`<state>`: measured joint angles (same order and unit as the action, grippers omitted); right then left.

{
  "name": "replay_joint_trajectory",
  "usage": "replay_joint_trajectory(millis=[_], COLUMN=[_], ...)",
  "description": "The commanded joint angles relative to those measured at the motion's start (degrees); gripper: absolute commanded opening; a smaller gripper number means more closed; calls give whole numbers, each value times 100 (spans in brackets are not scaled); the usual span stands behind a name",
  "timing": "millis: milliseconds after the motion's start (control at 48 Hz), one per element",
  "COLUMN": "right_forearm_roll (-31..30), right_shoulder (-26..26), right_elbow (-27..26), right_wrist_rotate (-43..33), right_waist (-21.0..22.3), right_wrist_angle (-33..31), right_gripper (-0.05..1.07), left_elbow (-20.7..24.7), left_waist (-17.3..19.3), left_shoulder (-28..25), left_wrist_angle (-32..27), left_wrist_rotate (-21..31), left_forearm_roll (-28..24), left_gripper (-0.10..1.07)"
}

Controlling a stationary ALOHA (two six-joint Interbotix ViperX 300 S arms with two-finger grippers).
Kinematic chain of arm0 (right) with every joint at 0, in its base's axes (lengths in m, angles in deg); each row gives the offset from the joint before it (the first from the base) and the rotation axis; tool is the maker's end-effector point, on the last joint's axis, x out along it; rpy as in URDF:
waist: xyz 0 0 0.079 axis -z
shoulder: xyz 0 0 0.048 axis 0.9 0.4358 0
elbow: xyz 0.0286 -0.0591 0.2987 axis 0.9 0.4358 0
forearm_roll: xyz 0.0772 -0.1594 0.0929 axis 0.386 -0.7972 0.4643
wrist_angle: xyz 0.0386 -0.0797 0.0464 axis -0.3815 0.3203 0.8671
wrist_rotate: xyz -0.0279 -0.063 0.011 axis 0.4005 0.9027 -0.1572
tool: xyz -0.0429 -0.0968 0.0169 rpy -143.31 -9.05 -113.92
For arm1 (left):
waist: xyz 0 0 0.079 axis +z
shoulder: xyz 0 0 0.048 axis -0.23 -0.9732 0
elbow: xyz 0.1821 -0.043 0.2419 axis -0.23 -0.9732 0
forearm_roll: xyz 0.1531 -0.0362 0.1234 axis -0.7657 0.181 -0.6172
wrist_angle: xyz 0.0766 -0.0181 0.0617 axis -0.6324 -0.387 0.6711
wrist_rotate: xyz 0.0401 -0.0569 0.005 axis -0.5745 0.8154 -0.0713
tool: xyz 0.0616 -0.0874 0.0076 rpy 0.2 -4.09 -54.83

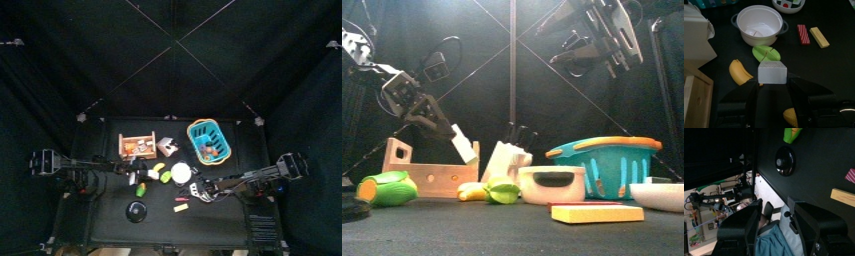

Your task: Place egg near salmon and rice near rice

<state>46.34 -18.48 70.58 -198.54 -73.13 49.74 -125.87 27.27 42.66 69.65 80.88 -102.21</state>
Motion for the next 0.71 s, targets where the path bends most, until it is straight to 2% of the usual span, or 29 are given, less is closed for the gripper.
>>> replay_joint_trajectory(millis=[0,208,479,542,604,646,667,688], right_forearm_roll=[-44,-132,466,905,1564,2215,2347,2707], right_shoulder=[-123,-105,-519,-527,-510,-457,-439,-387], right_elbow=[-79,0,-70,-193,-422,-668,-729,-896], right_wrist_rotate=[18,18,264,694,1468,2355,2549,3155], right_waist=[53,53,-211,-237,-211,-141,-114,0], right_wrist_angle=[35,-554,-1925,-2391,-2927,-3384,-3463,-3683], right_gripper=[81,81,81,81,81,81,81,81], left_elbow=[132,114,123,123,123,123,123,114], left_waist=[18,44,70,79,79,79,79,79], left_shoulder=[18,18,9,9,9,9,9,9], left_wrist_angle=[18,18,18,18,18,18,18,18], left_wrist_rotate=[-9,-9,-9,-9,-9,-9,-9,-9], left_forearm_roll=[-9,-9,-9,-9,-9,-9,-9,-9], left_gripper=[55,55,55,55,55,55,55,55])
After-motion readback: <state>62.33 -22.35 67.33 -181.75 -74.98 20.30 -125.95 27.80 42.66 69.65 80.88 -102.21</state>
